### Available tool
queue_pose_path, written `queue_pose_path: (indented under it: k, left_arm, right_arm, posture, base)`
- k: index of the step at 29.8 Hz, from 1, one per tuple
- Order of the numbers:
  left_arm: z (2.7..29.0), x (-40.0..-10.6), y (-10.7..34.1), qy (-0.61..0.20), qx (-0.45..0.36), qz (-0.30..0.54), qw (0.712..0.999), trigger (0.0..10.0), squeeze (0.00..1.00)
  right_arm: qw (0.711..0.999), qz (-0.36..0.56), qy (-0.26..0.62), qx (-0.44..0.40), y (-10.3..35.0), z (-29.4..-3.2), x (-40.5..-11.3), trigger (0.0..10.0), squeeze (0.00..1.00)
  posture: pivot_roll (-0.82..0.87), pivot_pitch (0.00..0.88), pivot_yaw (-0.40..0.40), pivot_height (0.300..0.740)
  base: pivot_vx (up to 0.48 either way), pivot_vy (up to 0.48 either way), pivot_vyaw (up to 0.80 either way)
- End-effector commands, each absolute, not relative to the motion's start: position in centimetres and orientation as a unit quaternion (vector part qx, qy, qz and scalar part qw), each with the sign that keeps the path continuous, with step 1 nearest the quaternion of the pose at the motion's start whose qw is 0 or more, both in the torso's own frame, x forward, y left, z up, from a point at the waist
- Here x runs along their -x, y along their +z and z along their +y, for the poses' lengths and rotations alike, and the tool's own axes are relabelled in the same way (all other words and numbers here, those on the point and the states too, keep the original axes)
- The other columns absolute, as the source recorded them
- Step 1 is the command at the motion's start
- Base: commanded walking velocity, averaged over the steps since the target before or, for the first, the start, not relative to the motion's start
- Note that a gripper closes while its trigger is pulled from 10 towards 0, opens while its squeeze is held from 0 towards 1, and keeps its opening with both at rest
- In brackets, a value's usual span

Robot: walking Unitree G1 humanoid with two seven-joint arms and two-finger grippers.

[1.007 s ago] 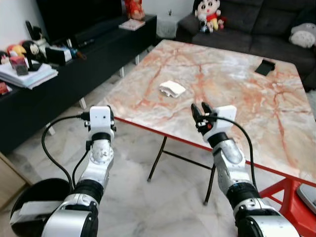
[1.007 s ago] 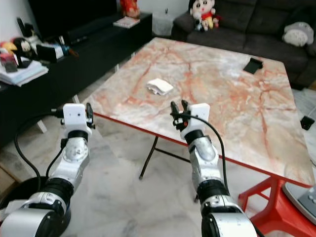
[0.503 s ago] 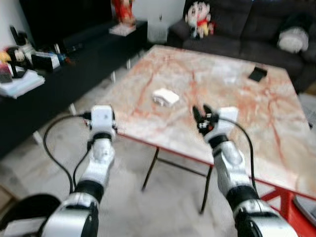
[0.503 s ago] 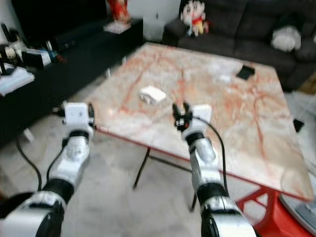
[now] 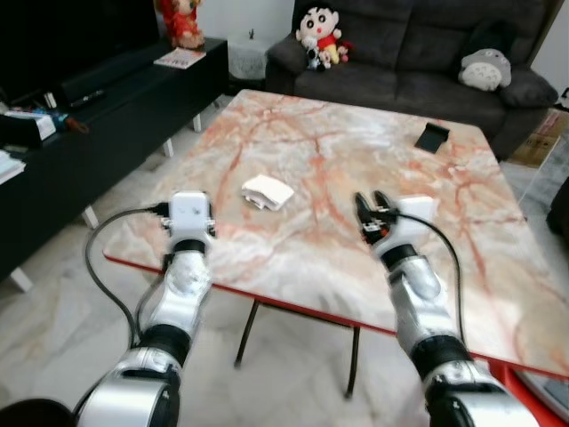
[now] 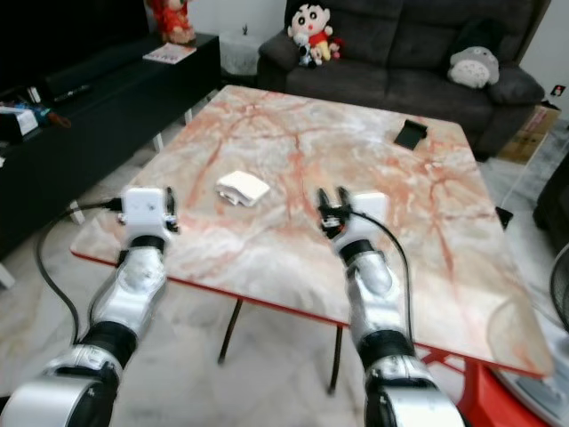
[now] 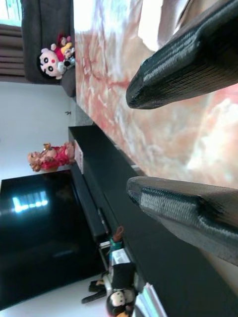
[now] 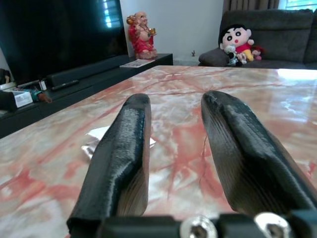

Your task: Picking trash to rubbish bin

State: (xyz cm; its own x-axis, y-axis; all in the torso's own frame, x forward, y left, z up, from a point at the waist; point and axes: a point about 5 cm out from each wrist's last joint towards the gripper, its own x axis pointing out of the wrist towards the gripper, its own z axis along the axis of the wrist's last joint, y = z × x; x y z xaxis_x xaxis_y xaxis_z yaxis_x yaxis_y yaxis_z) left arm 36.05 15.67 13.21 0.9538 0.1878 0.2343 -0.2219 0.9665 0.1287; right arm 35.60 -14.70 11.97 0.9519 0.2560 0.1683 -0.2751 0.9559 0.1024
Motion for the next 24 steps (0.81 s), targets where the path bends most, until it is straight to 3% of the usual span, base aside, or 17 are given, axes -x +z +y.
queue_pose_path:
  k: [1,11,16,24]
  left_arm:
    - [14.36,-36.25,13.68,0.089,-0.067,-0.118,0.987,10.0,0.00]
    - [13.97,-36.21,13.56,0.080,-0.063,-0.116,0.988,10.0,0.00]
    - [13.90,-36.25,13.61,0.076,-0.062,-0.116,0.988,10.0,0.00]
    - [13.68,-36.24,13.61,0.071,-0.061,-0.117,0.989,10.0,0.00]
  right_arm:
    - [0.988,-0.087,0.119,-0.055,12.59,-15.98,-35.75,10.0,0.00]
    - [0.988,-0.083,0.120,-0.058,12.57,-15.96,-35.83,10.0,0.00]
    - [0.986,-0.090,0.122,-0.067,12.74,-15.90,-35.83,10.0,0.00]
    - [0.987,-0.087,0.121,-0.058,12.69,-15.92,-35.82,10.0,0.00]
  posture:
    - [-0.05,0.000,-0.063,0.740]
    - [-0.05,0.000,-0.064,0.740]
    - [-0.05,0.000,-0.063,0.740]
    - [-0.05,0.000,-0.063,0.740]
  base:
    - [0.416,0.000,0.00]
    - [0.415,0.000,0.00]
    - [0.413,0.000,-0.80]
    - [0.413,0.000,0.00]
